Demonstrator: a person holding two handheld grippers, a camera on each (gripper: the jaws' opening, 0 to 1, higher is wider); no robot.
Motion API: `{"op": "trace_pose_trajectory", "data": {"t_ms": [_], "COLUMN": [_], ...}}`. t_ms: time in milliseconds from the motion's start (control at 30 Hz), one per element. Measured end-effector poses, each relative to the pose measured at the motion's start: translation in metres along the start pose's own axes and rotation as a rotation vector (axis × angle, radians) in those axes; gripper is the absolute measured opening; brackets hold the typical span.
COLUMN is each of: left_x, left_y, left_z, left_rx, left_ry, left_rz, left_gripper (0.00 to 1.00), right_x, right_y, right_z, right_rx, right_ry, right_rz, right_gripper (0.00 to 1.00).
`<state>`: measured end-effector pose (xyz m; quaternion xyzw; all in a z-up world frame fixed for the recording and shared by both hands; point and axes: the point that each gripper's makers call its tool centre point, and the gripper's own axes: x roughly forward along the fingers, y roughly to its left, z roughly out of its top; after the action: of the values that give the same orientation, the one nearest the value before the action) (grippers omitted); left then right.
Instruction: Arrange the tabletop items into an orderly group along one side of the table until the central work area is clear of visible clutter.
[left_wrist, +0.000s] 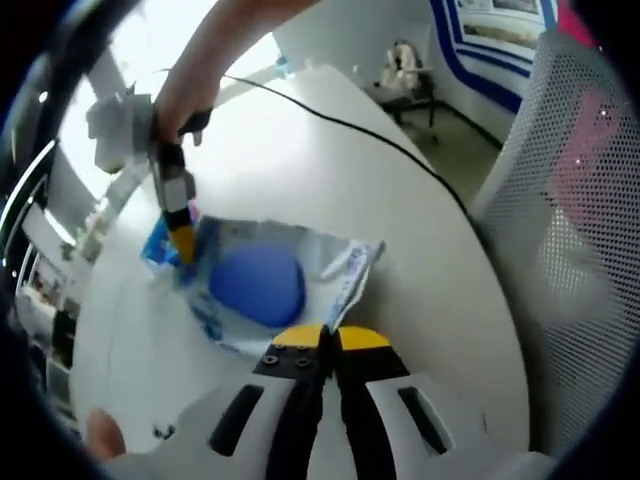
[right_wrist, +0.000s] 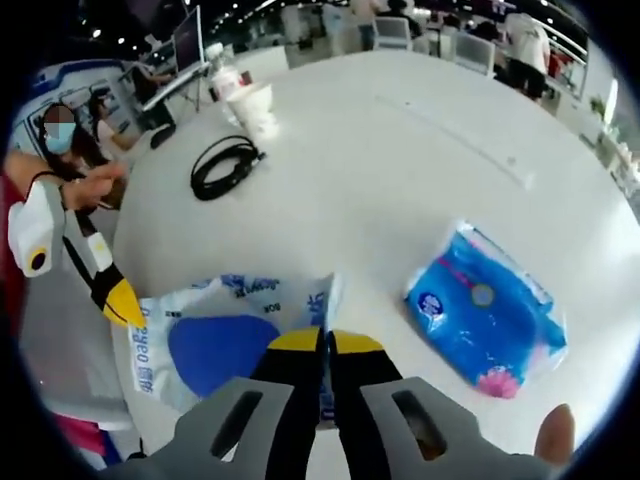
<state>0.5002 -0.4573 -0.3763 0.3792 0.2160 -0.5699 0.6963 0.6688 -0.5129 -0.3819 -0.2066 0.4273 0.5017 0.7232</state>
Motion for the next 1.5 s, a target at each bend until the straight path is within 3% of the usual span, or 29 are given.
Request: {"op": "trace_pose_trajectory", "data": {"t_ms": [200,533,767,1100,1367,1500], "left_x": [-0.012,-0.037,-0.047,-0.047,-0.046,-0.04], "left_y": [0.009,0.032,0.048,0.062,0.066,0.06], "left_z": [-0.007,-0.035,-0.053,-0.078,-0.091,-0.095], "left_rx": [-0.005,-0.022,-0.073,-0.147,-0.16,-0.139], "left_ry": [0.0,0.029,0.037,0.062,0.094,0.109], "left_rz": [0.023,0.061,0.089,0.118,0.14,0.131], "left_gripper": [0.0,0.01,0.02,0.03,0.03,0.03], "right_x": [-0.007,-0.014,-0.017,-0.018,-0.017,-0.014], "right_y": [0.0,0.005,0.011,0.025,0.037,0.041], "right_z": [0.006,0.006,-0.003,-0.012,-0.022,-0.029], "right_rx": [0.023,0.077,0.112,0.137,0.153,0.167], "right_ry": [-0.022,-0.033,-0.003,0.03,0.054,0.064], "right_rz": [-0.011,-0.01,0.0,0.03,0.064,0.068], "right_gripper": [0.03,0.02,0.02,0.03,0.03,0.03]}}
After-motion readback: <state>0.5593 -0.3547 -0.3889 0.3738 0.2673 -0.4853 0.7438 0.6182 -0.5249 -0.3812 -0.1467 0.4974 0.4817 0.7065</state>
